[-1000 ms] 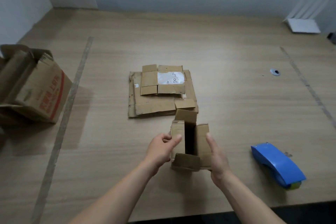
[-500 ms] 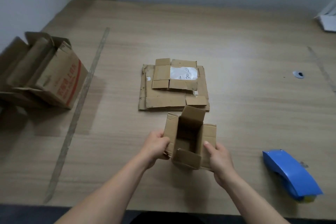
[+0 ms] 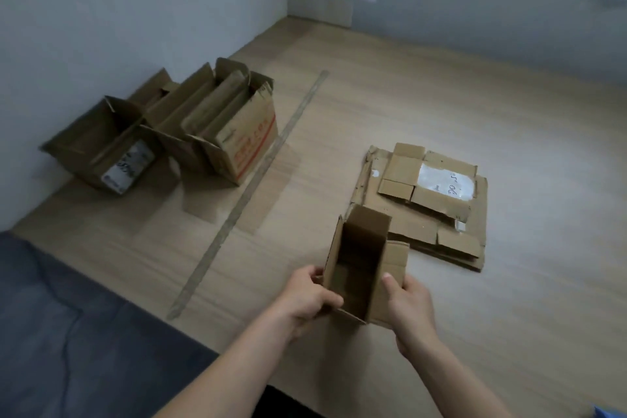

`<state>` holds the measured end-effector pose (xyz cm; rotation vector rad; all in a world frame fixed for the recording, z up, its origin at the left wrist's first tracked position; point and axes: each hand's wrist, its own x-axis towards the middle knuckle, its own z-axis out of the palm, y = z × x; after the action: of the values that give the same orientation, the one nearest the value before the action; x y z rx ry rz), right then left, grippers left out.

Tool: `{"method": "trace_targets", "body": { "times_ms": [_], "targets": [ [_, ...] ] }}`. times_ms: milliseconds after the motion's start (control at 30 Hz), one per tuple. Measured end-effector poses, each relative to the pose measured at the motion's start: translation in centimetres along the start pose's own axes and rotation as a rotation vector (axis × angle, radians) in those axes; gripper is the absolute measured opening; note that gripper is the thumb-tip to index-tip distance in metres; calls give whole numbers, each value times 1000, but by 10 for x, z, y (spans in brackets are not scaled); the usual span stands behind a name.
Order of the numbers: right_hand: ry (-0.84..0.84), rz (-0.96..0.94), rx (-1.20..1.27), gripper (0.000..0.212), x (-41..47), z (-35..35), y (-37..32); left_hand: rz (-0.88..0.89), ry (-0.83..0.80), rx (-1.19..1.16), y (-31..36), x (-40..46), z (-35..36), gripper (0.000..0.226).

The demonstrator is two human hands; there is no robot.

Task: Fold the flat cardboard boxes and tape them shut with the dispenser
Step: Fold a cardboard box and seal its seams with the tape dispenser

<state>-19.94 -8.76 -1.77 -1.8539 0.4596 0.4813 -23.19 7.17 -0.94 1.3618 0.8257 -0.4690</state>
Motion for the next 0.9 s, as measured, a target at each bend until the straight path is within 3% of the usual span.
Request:
{"method": "trace_targets", "body": {
  "times_ms": [200,433,667,900],
  "targets": [
    [-123,27,-43,15,9,89,-54,107,121,117,14,17,-109,58],
    [-299,67,-39,14,-19,224,-101,160,354,-14,34,19,-253,10],
    [-464,60,-54,20,-31,318,-138,89,445,-221,45,25,-354,15],
    [-512,122,17,17,-11,387,-165,95,672,-391,69,64,-395,20]
  ]
}}
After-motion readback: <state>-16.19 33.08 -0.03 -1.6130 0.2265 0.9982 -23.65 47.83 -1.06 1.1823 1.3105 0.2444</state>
